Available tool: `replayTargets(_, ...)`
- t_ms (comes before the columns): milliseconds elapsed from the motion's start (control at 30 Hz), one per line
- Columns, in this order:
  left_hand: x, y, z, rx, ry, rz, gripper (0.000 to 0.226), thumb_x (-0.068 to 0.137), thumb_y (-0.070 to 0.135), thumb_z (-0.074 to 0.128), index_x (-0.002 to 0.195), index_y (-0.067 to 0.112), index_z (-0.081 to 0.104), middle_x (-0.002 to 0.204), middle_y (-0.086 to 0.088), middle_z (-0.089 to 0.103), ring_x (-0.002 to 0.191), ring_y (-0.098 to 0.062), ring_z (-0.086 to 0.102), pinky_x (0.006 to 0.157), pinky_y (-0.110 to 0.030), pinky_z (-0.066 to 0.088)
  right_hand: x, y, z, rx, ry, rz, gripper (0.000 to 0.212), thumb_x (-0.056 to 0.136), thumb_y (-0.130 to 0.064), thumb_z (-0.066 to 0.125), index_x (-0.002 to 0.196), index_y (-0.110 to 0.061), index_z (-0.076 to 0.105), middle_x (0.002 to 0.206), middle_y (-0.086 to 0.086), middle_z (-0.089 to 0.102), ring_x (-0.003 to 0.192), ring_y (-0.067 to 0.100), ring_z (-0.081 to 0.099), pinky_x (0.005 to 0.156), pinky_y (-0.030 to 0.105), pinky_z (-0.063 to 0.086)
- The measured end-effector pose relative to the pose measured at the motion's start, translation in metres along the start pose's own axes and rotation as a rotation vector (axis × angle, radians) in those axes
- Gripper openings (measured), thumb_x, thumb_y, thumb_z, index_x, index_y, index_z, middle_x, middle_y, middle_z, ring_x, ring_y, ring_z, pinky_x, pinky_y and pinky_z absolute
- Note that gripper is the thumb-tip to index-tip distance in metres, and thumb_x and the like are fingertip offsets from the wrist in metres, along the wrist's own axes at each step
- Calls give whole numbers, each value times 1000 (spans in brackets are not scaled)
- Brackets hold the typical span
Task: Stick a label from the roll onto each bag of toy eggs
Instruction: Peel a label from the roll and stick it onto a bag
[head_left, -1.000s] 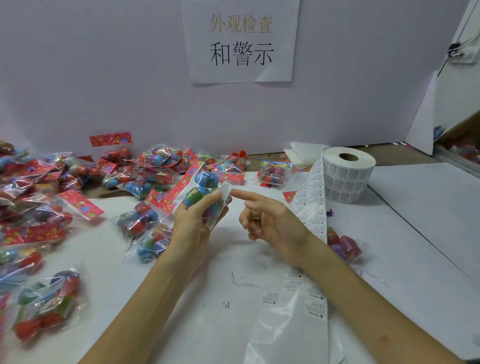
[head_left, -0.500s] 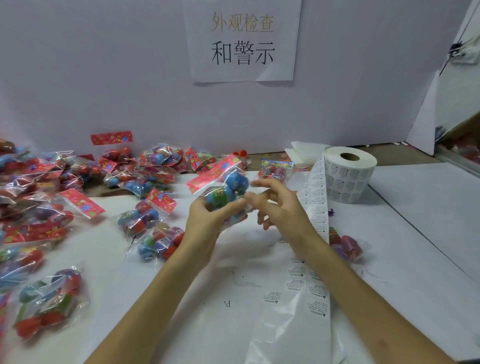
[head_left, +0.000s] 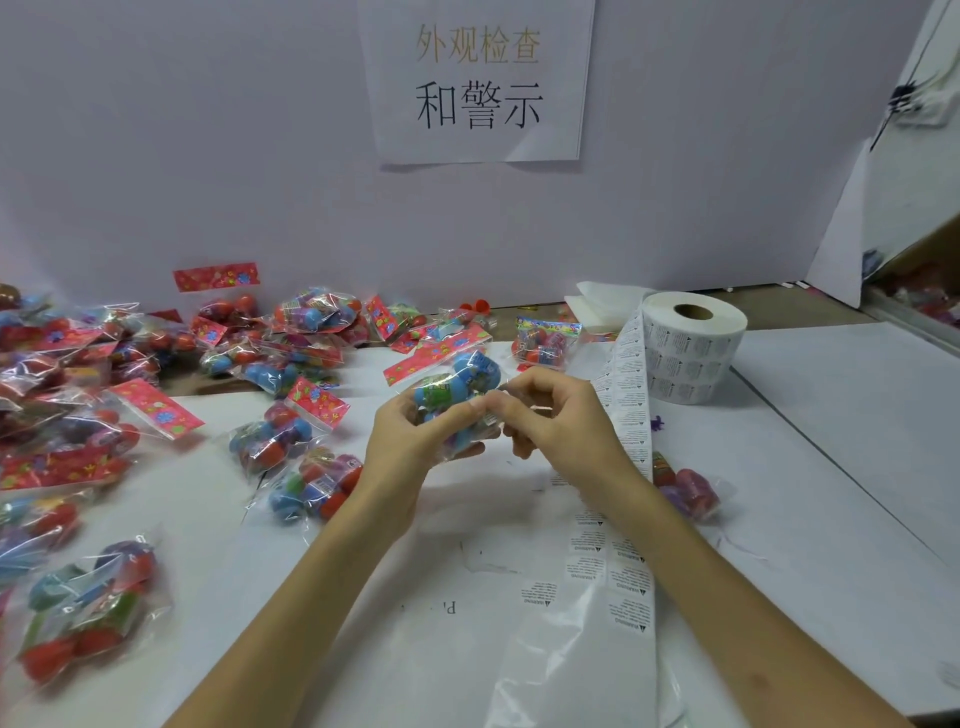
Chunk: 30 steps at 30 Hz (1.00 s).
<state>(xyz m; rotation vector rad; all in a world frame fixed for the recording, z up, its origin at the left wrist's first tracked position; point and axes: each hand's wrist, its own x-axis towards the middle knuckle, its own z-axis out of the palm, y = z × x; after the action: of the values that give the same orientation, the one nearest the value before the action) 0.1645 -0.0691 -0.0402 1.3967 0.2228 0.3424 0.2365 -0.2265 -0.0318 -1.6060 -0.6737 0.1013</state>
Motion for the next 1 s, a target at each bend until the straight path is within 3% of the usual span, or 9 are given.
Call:
replayTargets(200,0,1,1,-29,21,-19,69,65,37,81,124,5,65,114,-15,75,101,-32,75,78,-35,62,1,-3,0,121,-37,50,18,100,-14,61,84,-10,68,64,0,66,52,17,59,57,30,56)
replayTargets(367,0,-1,0,-17,35,-20,46,81,26,79,121,5,68,108,-15,77,97,-30,76,75,-32,62,0,-3,0,26,-41,32,14,93,-22,73,88,-11,67,64,-2,65,56,19,60,59,34,55)
replayTargets(500,-1,0,0,-33,41,-35,53,76,27,80,121,3,68,106,-15,78,93,-26,76,73,-29,61,-1,-3,-1,14,-108,2,16,87,-12,79,86,-16,63,69,-13,64,62,15,62,63,33,55)
replayTargets(667,0,2,1,-49,61,-26,61,70,31,80,122,3,67,108,-16,77,95,-27,76,75,-31,62,-1,-2,-1,-4,-112,-14,21,86,-8,78,98,-6,62,70,-16,65,65,12,63,62,28,56)
replayTargets(800,-1,2,2,-13,54,1,60,69,34,79,120,4,68,106,-14,77,96,-28,76,73,-30,61,-2,-2,1,15,-49,-2,20,91,-24,76,92,-8,64,67,-12,63,63,23,63,66,43,58)
replayTargets(933,-2,2,2,-53,43,-37,57,67,35,79,116,8,68,99,-7,79,92,-23,77,70,-26,60,0,-3,0,71,-86,28,10,98,-15,65,89,-11,66,69,0,67,59,19,64,62,33,57)
replayTargets(1000,-2,3,2,-54,38,-37,48,71,32,79,113,11,68,96,-5,80,89,-22,77,69,-25,60,1,-4,0,146,-105,82,15,101,-9,58,88,-11,66,71,5,67,59,21,64,61,30,56)
